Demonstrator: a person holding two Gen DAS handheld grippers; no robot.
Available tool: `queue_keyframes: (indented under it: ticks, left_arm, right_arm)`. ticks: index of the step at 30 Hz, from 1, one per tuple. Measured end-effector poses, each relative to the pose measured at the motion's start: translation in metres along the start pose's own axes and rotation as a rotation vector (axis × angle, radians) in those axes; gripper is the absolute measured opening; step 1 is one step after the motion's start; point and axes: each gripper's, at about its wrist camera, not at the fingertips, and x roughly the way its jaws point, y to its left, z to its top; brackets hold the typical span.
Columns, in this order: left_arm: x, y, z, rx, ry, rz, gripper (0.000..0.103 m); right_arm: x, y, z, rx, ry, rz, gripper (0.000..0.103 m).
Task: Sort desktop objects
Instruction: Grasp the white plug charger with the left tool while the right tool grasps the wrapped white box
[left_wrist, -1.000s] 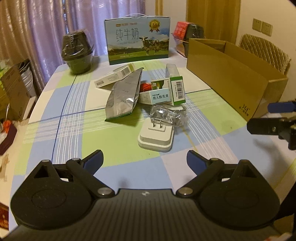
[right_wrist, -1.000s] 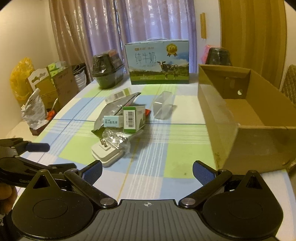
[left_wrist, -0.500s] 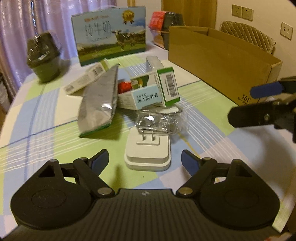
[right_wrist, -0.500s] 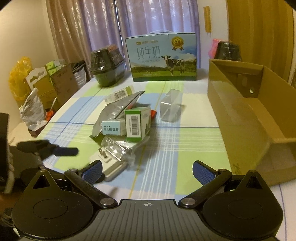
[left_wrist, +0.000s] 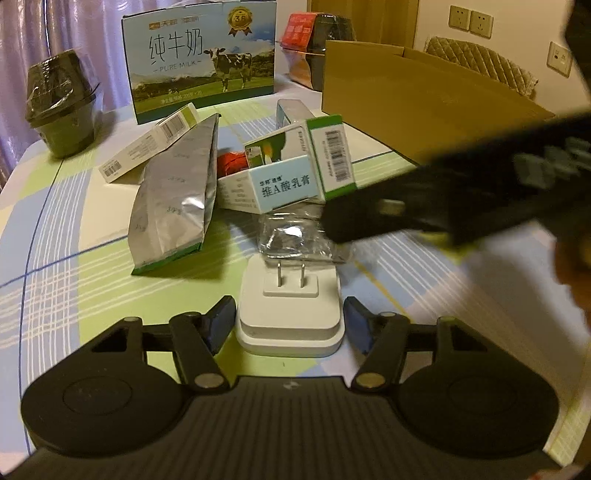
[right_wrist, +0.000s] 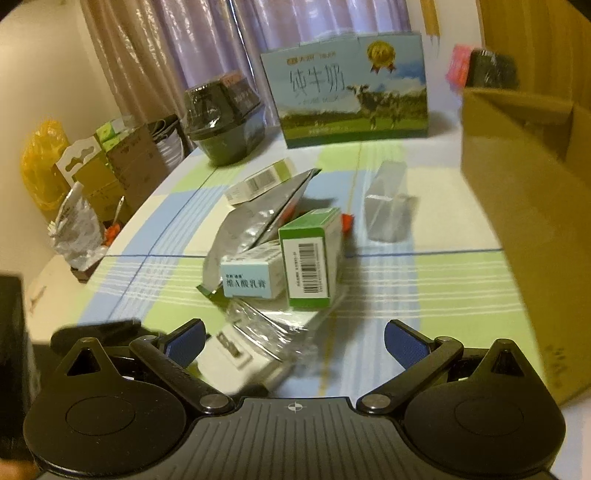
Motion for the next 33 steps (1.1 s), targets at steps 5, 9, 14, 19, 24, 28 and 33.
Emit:
queue_keyframes:
  ticks: [5,9,14,19,24,28,33]
  left_arm:
    - [-0.013,-0.005,-0.012,0.014,0.002,-0.001,0.06]
    - [-0.023,-0.004,-0.02,0.0,0.004,0.002,0.06]
    - [-0.03,-0.005,-0.026,0.01,0.015,0.024,0.06]
    - [-0.036,-0.012,-0.03,0.015,0.021,0.039,0.06]
    - [-0.042,-0.026,-0.037,0.005,0.027,0.046,0.06]
    - [-0.043,-0.033,-0.041,-0.018,0.049,0.078,0.06]
    - [-0.043,-0.037,-0.04,-0.031,0.05,0.11,0.065]
  right_arm:
    - [0.028,0.005,0.008,0.032,0.033,0.015,0.101]
    - [0.048,0.003,0.012,0.054,0.072,0.001,0.094]
    - [0.048,0.003,0.004,-0.03,0.107,-0.012,0.055]
    - [0.016,-0.01,-0.014,-0.104,0.099,-0.057,0.051]
    - [-0.025,-0.029,-0.042,-0.161,0.09,-0.107,0.053]
    - [-0.048,-0.039,-0.059,-0.137,0.071,-0.155,0.079]
    - [-0.056,-0.038,-0.073,-0.095,0.058,-0.179,0.086]
